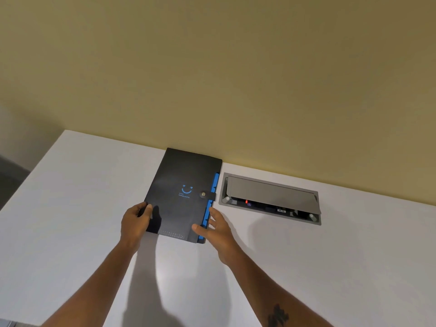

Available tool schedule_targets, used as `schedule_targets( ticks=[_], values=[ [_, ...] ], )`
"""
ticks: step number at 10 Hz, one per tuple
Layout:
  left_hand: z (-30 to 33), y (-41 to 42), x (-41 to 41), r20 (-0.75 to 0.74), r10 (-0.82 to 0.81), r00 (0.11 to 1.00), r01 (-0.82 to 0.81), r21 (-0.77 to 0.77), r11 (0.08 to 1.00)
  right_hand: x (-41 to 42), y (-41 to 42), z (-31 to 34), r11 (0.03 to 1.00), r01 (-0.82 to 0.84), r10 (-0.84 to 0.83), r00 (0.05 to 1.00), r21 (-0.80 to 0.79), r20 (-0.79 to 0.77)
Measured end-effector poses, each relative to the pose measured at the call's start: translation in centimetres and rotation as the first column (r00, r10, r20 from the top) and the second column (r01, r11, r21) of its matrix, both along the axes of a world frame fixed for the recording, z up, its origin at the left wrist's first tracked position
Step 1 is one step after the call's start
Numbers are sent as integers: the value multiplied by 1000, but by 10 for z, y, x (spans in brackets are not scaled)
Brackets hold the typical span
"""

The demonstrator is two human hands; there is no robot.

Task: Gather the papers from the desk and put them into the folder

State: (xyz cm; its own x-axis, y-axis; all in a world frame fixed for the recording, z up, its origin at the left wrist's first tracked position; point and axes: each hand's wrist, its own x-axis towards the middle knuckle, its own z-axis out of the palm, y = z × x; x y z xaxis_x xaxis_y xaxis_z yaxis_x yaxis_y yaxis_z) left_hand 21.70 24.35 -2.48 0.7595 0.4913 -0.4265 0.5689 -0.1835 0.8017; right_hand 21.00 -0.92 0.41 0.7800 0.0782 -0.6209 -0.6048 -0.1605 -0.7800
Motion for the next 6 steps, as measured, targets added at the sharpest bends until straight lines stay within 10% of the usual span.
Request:
schedule_targets(
  ticks=[6],
  values=[
    [7, -7, -1, -30, 10, 1000, -10, 6, 1000, 0, -15, 5, 1000, -7, 8, 1000, 20, -9]
  ],
)
